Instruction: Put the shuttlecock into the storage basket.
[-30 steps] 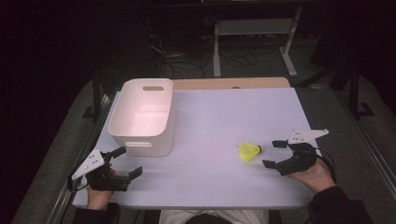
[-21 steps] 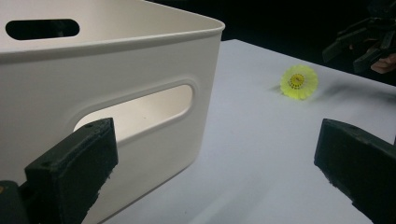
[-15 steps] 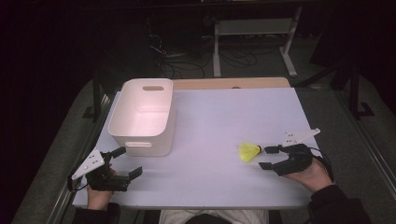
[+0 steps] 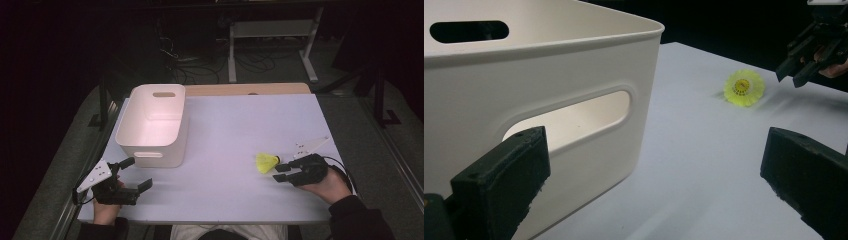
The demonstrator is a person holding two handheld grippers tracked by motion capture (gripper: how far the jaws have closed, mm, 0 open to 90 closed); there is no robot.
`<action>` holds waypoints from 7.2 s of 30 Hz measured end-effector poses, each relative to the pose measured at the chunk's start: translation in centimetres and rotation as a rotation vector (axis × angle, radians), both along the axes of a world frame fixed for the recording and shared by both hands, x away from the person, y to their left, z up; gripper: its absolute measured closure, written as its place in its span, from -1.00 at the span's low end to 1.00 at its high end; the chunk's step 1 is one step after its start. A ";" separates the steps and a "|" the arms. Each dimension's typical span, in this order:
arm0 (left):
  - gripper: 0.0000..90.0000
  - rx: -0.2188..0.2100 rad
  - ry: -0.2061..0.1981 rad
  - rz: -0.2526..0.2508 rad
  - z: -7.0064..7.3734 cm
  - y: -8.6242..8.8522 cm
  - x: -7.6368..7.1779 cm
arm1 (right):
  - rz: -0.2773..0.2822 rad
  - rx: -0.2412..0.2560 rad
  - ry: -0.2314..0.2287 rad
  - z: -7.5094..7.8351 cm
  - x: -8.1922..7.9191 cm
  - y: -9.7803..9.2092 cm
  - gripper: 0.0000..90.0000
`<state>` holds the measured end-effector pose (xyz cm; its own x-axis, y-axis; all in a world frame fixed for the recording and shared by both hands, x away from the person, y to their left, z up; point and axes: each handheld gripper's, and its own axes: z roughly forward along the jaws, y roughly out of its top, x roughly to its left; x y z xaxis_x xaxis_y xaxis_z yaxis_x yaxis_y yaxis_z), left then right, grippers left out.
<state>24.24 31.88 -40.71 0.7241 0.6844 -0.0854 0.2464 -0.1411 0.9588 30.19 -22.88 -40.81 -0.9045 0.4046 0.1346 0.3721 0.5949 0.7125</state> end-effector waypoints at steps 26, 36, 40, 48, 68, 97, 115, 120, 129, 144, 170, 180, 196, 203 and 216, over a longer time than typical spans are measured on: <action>-1.00 0.000 -0.001 -0.006 0.0 0.0 0.0 | 0.022 -0.118 0.084 -1.6 2.2 1.4 0.97; -1.00 -0.005 0.000 -0.009 0.0 0.0 0.0 | 0.019 -0.161 0.075 -2.0 2.8 1.9 0.97; -1.00 -0.007 -0.001 -0.009 0.0 0.0 0.0 | 0.015 -0.179 0.071 -2.4 3.1 2.2 0.97; -1.00 -0.007 -0.002 -0.009 0.0 0.0 0.0 | -0.003 -0.166 0.059 -2.4 3.4 2.1 0.97; -1.00 -0.011 -0.004 -0.009 0.0 0.0 0.0 | -0.020 -0.158 0.034 -2.2 5.2 2.9 0.97; -1.00 -0.011 -0.004 -0.011 0.1 0.0 0.0 | -0.078 -0.082 0.022 -1.5 5.8 1.1 0.97; -1.00 -0.004 -0.002 -0.010 0.0 0.0 0.0 | -0.070 -0.073 0.006 0.0 5.1 0.6 0.93; -1.00 -0.004 -0.001 -0.010 0.0 0.0 0.0 | -0.066 -0.077 0.017 0.8 5.1 0.6 0.69; -1.00 -0.003 -0.001 -0.009 0.0 0.0 0.0 | -0.079 -0.073 0.012 1.9 5.2 0.1 0.49; -1.00 -0.003 0.001 -0.012 0.0 0.0 0.0 | -0.083 -0.128 -0.001 3.8 6.2 -0.2 -0.31; -1.00 -0.003 0.000 -0.014 0.0 0.0 0.1 | -0.026 -0.211 0.017 2.8 9.1 -0.1 -1.00; -1.00 -0.005 -0.001 -0.014 0.0 0.0 0.1 | -0.022 -0.228 0.039 1.6 10.1 0.1 -1.00; -1.00 -0.004 0.000 -0.016 0.0 0.0 0.1 | -0.003 -0.259 0.054 0.0 10.4 0.4 -0.84; -1.00 -0.004 0.000 -0.017 0.0 0.0 0.1 | 0.010 -0.261 0.060 0.0 10.4 0.5 -0.69; -1.00 -0.004 -0.002 -0.015 0.0 0.0 0.1 | 0.027 -0.290 0.067 -1.0 10.6 0.6 -0.25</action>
<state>24.30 31.91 -40.67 0.7344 0.6732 -0.0867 0.2424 -0.1409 0.9599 40.77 -22.24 -41.78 -0.9087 0.4104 0.0764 0.3934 0.7805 0.4859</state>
